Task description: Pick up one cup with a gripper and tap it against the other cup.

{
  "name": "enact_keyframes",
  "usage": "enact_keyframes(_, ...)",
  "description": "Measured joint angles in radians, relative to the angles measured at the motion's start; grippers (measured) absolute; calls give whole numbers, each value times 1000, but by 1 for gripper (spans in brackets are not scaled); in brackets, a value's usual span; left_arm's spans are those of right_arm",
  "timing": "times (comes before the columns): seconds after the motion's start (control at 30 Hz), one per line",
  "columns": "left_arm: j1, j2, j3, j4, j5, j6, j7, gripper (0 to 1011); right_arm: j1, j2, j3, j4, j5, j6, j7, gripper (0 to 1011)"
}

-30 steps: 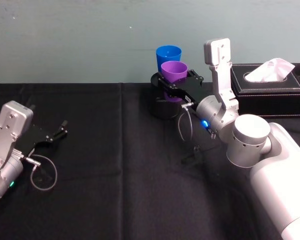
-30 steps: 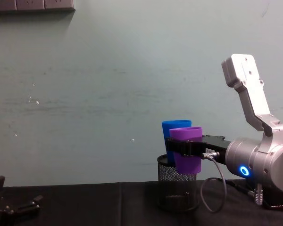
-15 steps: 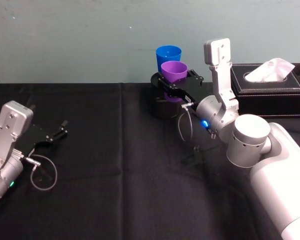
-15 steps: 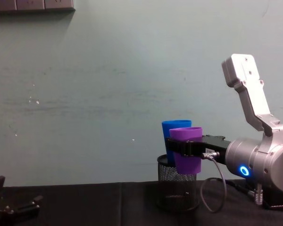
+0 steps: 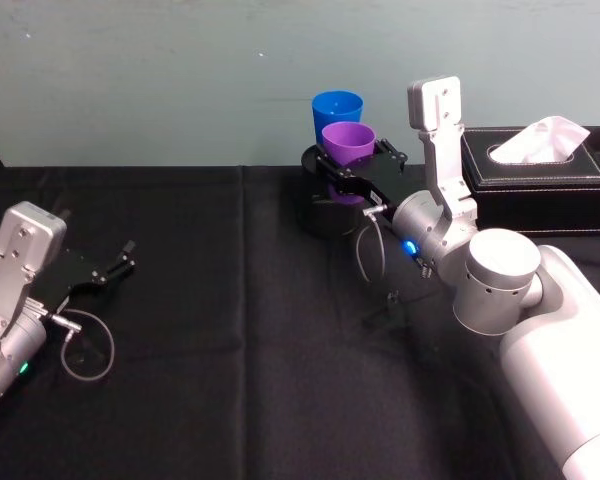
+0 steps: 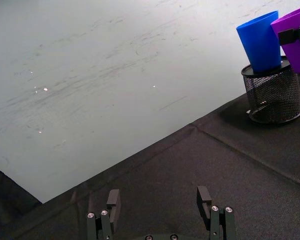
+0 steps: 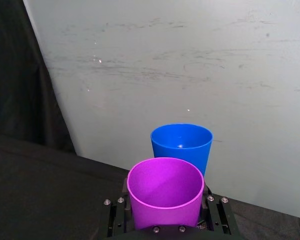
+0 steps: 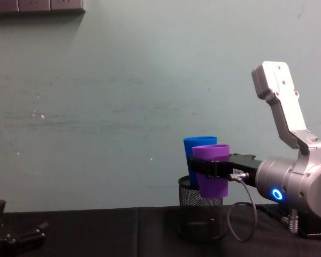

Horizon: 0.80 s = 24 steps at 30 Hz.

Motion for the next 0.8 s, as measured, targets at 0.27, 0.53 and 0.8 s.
enact_keyframes(0.27,0,0,0,0,0,0,0,1000,0,0,0,0,0,0,0,731)
enact_keyframes(0.53,0,0,0,0,0,0,0,1000,0,0,0,0,0,0,0,731)
enact_keyframes(0.8,0,0,0,0,0,0,0,1000,0,0,0,0,0,0,0,731)
